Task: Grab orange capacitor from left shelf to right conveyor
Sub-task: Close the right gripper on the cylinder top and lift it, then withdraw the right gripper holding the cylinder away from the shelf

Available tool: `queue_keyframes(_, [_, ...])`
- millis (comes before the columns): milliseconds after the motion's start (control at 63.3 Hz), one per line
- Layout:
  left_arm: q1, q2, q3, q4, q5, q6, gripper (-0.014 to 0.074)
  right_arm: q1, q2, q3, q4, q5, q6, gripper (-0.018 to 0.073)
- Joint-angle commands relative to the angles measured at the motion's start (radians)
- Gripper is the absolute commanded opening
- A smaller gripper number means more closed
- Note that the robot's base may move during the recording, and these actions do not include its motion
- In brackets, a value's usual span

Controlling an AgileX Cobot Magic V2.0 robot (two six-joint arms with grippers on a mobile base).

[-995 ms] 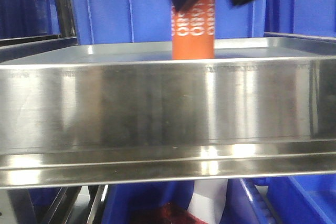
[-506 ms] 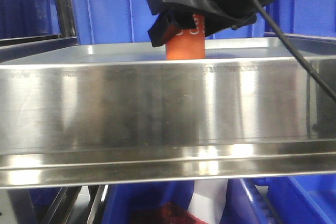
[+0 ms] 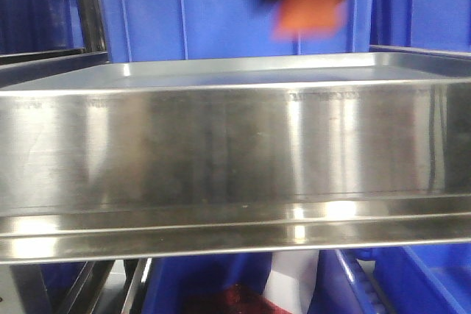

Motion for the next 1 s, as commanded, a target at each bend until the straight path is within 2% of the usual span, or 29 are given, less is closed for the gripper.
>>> queue_keyframes(0, [-0.008, 0.010, -0.008, -0.005, -0.085, 0.000, -0.0105, 0.002, -0.156, 0.022, -0.018, -0.039, 0.000, 0.0055])
queue_keyframes(142, [-0.008, 0.010, -0.008, -0.005, -0.085, 0.000, -0.0105, 0.002, -0.370, 0.115, -0.018, -0.009, 0.000, 0.0055])
queue_keyframes(395, [-0.008, 0.010, -0.008, -0.005, -0.085, 0.000, -0.0105, 0.001, -0.715, 0.241, -0.017, 0.151, 0.000, 0.0055])
queue_keyframes(616, [-0.008, 0.010, -0.008, -0.005, -0.085, 0.000, -0.0105, 0.001, -0.973, 0.316, -0.017, 0.157, 0.000, 0.0055])
queue_keyframes(774, [-0.008, 0.010, -0.008, -0.005, -0.085, 0.000, -0.0105, 0.001, -1.092, 0.379, -0.017, 0.160, 0.000, 0.0055])
queue_keyframes(980, [-0.008, 0.010, -0.008, -0.005, -0.085, 0.000, -0.0105, 0.003, -1.078, 0.398, 0.001, 0.162, 0.000, 0.0055])
